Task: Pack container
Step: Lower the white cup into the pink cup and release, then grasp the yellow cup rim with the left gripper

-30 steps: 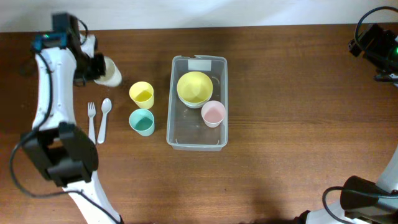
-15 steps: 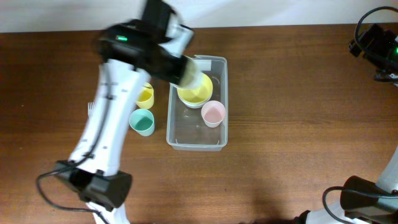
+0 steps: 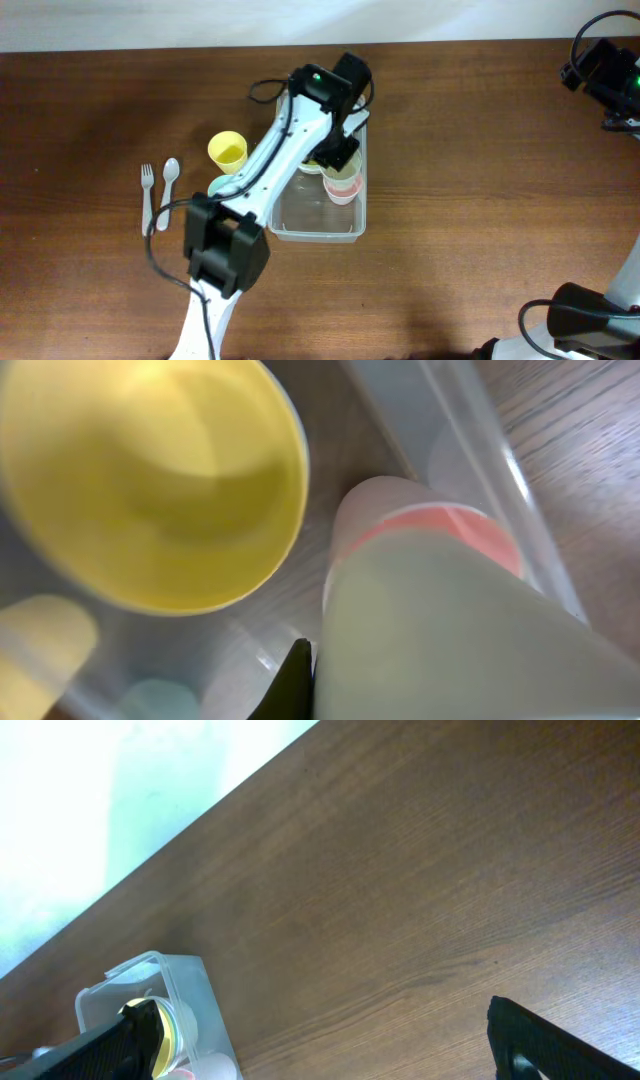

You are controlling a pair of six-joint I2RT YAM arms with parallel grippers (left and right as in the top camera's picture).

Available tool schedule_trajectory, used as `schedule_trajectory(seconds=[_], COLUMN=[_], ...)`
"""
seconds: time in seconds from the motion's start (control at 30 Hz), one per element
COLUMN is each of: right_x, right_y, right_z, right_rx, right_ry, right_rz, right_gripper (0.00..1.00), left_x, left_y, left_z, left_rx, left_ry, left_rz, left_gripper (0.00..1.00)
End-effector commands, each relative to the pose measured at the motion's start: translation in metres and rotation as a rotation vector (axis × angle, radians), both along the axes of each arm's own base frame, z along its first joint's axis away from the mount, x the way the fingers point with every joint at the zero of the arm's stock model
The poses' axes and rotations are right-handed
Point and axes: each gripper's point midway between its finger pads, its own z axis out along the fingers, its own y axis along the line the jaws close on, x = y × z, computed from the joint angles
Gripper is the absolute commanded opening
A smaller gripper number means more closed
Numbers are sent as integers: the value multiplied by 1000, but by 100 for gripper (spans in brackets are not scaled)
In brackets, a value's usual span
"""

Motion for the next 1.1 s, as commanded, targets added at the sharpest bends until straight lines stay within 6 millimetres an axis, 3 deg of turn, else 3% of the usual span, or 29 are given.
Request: schedule_trajectory(seconds=[0.0,0.03,0.13,0.17,0.23,0.3,0.33,0.37,0.47,0.6,0.63,0.73,0.9,1.07], right_x=[1,1,1,1,1,1,1,1,1,1,1,1,1,1], right_y=[-2,-2,-2,-2,-2,-2,-2,-2,-2,-2,-2,-2,-2,-2], right_z=[-1,-1,-1,-1,-1,-1,-1,-1,-1,-1,-1,-1,-1,-1], right_rx=[2,2,2,2,1,2,2,2,1,1,2,2,1,2], right_ry=[3,3,3,3,2,3,3,3,2,2,3,3,3,3], right_rz=[-12,-12,-12,-12,-12,-12,-12,-12,-12,-12,-12,-12,-11,-12], right_gripper=[99,99,99,99,99,99,99,99,99,99,99,99,99,99], left_x=[-4,-4,-4,-4,-4,-3,-3,1,5,13,19,27,26,31], left_y=[-7,-7,-7,-7,-3,7,11,23,46,89,112,162,227,231], left_z=[-13,-14,-11,-6,18,57,67,95,139,166,169,153,83,15], left_rx=[-11,-11,-13,-15,-17,-1,8,38,21,-8,-7,-10,-27,-76], left_ry=[43,44,39,34,10,-58,-80,-165,-283,-336,-339,-266,-44,36], left_rz=[-24,-24,-24,-24,-21,-15,-13,4,57,198,272,406,581,586], left_gripper=[1,1,15,30,39,41,41,42,50,52,52,52,52,52])
